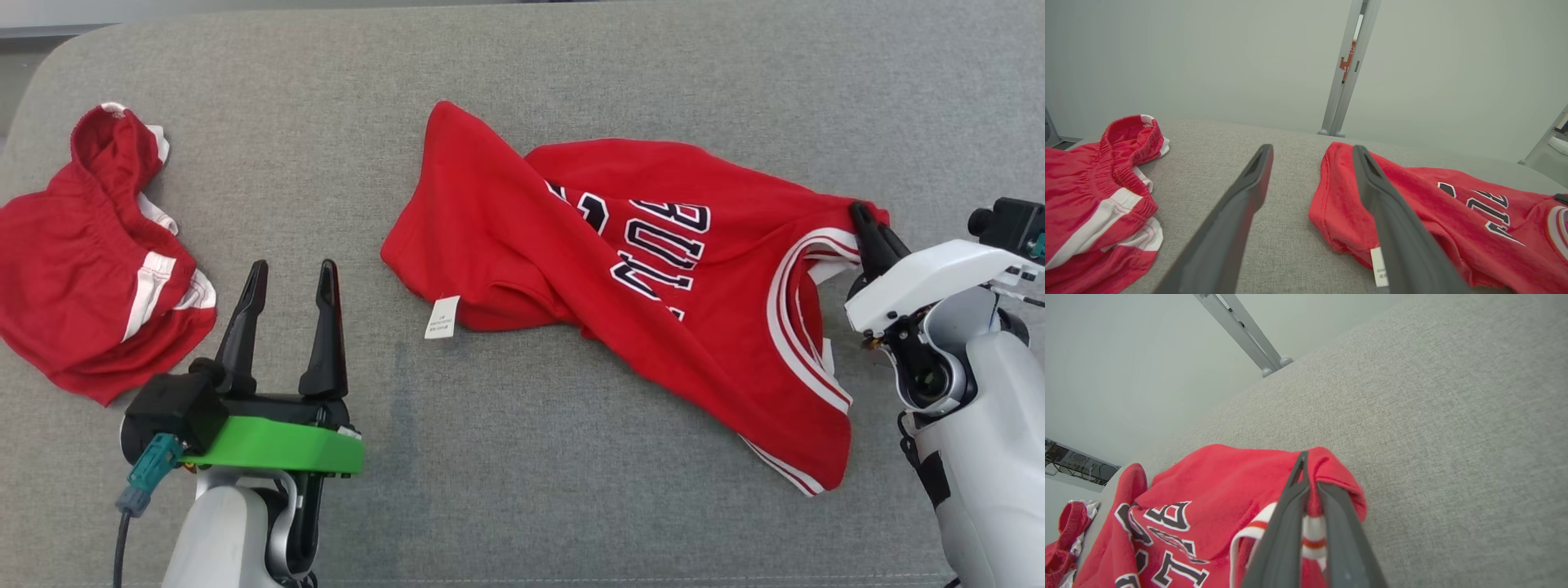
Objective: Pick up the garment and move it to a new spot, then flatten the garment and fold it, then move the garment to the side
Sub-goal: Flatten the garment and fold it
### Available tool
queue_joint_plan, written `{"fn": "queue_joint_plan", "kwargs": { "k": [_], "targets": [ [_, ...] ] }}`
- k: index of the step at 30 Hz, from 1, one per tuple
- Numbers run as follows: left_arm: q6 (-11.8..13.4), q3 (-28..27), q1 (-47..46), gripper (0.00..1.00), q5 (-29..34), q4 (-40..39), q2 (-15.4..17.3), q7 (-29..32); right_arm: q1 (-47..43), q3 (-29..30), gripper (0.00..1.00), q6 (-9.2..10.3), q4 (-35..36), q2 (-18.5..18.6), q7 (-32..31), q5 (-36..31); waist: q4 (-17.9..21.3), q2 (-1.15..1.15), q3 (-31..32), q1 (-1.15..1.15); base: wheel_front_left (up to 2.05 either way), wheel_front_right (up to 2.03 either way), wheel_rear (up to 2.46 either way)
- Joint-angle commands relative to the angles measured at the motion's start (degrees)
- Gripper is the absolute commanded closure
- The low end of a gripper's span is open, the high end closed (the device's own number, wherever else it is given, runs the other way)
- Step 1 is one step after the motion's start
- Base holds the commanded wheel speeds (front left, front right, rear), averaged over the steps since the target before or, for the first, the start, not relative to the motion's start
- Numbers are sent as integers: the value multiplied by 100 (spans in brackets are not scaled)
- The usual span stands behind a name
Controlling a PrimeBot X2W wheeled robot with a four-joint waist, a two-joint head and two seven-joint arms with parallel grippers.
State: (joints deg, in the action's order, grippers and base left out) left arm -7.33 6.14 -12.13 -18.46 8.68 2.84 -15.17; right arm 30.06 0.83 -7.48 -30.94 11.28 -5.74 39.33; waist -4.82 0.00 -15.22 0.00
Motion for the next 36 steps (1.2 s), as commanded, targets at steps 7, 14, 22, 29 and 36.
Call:
{"fn": "queue_joint_plan", "kwargs": {
  "k": [7,14,22,29,36],
  "targets": [
    [-22,100,-82,0,-155,-178,10,4,956,44,100,-2,123,428,108,-542,-290,0,-170,0,0,0,0],
    [-16,225,-217,0,-277,-329,10,4,1851,-9,100,-2,76,704,-76,-1076,-670,0,-557,0,0,0,0],
    [42,468,-502,0,-474,-581,8,4,2810,244,100,-2,-429,911,72,-1871,-1195,0,-983,0,0,0,0],
    [133,584,-633,0,-521,-764,8,4,3124,318,0,-2,-1204,760,-189,-2351,-1354,0,-1157,0,0,0,0],
    [183,454,-483,0,-383,-712,11,4,2628,235,0,-2,-1435,835,-540,-2485,-1122,0,-886,0,0,0,0]
  ]
}}
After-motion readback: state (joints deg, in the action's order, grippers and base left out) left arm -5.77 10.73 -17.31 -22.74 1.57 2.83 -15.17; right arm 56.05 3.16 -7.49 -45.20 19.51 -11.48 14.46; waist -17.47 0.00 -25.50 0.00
